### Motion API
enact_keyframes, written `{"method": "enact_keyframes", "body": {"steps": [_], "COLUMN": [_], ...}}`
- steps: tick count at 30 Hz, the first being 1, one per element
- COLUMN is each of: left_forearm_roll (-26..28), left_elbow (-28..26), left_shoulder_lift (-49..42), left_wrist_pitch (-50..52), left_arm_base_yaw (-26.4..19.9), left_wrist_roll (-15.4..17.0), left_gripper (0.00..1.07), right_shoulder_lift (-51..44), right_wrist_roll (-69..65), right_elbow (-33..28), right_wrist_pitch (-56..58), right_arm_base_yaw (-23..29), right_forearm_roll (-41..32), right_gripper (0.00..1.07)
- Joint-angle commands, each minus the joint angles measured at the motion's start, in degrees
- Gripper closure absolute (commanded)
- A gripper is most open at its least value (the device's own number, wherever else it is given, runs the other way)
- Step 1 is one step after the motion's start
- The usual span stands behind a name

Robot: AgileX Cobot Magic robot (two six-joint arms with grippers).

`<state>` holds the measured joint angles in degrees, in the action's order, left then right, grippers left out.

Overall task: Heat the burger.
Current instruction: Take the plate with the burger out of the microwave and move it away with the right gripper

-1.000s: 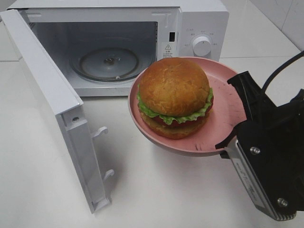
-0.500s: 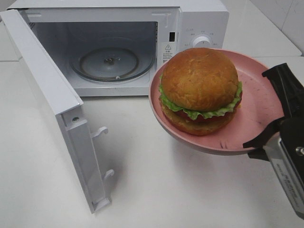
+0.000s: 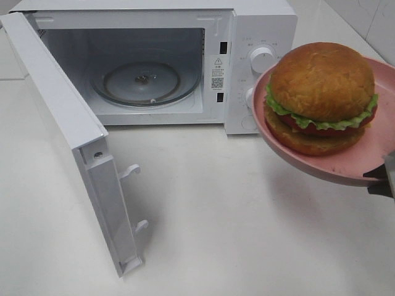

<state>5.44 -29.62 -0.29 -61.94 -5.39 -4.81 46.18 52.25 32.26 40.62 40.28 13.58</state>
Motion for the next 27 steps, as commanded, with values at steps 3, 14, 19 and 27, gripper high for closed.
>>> {"method": "enact_keyframes", "body": {"steps": [3, 14, 19, 27], "left_forearm_roll": [0.1, 0.1, 0.1, 0.1], "left_elbow": [0.0, 0.0, 0.0, 0.0], "left_shoulder_lift": [-0.5, -0.5, -0.5, -0.5], "left_wrist_pitch": [0.6, 0.6, 0.6, 0.6], "left_arm_base_yaw": [-0.1, -0.1, -0.1, -0.1], "left_wrist_roll": [0.1, 0.1, 0.1, 0.1], "left_gripper": [0.09, 0.09, 0.09, 0.09], "right_shoulder_lift": [-0.9, -0.9, -0.9, -0.9], "right_wrist_roll": [-12.0, -25.9, -32.0, -42.2], "right_elbow": [0.4, 0.4, 0.4, 0.4], "right_wrist_pitch": [1.0, 4.5, 6.9, 10.8], "right_arm_base_yaw": [-0.2, -0.2, -0.2, -0.2], "right_forearm_roll": [7.0, 12.1, 14.7, 19.3], "right_gripper": [1.07, 1.07, 1.07, 1.07]}}
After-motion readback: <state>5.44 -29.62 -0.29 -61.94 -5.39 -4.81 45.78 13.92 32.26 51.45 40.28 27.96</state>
